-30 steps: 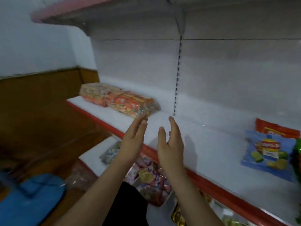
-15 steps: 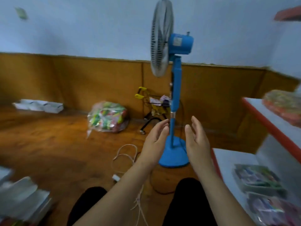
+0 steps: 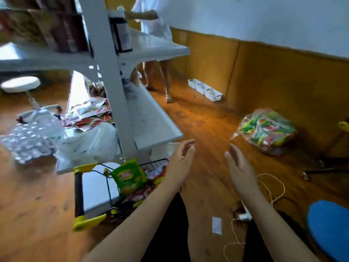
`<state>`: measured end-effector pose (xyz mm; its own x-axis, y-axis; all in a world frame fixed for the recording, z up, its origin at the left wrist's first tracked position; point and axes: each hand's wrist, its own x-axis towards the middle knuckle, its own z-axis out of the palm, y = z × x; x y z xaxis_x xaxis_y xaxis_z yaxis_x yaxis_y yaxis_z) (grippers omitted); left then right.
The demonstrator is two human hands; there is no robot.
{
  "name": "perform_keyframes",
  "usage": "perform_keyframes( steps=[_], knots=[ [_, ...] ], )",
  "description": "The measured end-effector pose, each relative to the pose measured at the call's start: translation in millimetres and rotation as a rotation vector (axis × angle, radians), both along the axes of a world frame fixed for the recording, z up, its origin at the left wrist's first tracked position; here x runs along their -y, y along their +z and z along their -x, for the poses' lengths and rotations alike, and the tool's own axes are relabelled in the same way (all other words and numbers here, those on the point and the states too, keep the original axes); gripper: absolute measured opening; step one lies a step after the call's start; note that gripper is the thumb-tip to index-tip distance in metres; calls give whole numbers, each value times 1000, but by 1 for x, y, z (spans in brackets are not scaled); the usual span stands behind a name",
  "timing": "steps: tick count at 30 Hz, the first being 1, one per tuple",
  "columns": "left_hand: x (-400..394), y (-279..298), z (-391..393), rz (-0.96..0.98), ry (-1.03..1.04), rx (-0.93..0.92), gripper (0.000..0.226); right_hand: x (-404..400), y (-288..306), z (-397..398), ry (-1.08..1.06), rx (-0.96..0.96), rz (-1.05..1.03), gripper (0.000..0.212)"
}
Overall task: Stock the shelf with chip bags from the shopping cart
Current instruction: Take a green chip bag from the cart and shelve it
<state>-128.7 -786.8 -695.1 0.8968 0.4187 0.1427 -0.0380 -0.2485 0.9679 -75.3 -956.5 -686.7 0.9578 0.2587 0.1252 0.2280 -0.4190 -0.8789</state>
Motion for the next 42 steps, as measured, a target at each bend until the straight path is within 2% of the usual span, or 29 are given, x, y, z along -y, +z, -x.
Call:
perform_keyframes(
  steps=[3, 7, 9, 11, 14, 19, 22, 25, 31, 34, 36, 39, 41, 42],
  knots=[
    [-50, -28, 13, -17, 154, -85, 22, -41, -26, -9, 135, -69, 50, 53],
    [-117, -73, 31, -101, 340, -288, 27, -94, -64, -23, 317, -168, 167, 48],
    [-150, -97, 37, -180, 393, -396, 33, -121, -86, -32, 463, -203, 246, 48],
    [-177, -117, 41, -306, 415, -518, 42, -149, -107, -43, 582, -158, 367, 47],
    [-207, -141, 41, -509, 400, -631, 53, -187, -133, -54, 716, -116, 505, 55],
    [-236, -176, 31, -889, 257, -790, 79, -229, -173, -64, 910, -65, 636, 61],
    [-248, -191, 28, -1008, 164, -910, 93, -245, -187, -63, 959, -46, 642, 64],
    [-252, -199, 25, -1095, 140, -920, 90, -258, -197, -60, 939, -66, 606, 63],
    [-250, -200, 23, -1041, 144, -855, 70, -272, -211, -53, 842, -105, 609, 77],
    [-250, -196, 28, -924, 105, -798, 57, -274, -216, -53, 842, -145, 607, 79],
    [-250, -190, 31, -821, 75, -774, 49, -274, -215, -53, 855, -167, 614, 88],
    [-251, -178, 33, -827, 53, -757, 45, -273, -214, -52, 885, -189, 562, 103],
    [-252, -168, 32, -817, 50, -720, 44, -272, -212, -51, 920, -199, 475, 98],
    [-253, -161, 31, -786, 51, -691, 43, -271, -209, -51, 925, -221, 420, 89]
  ],
)
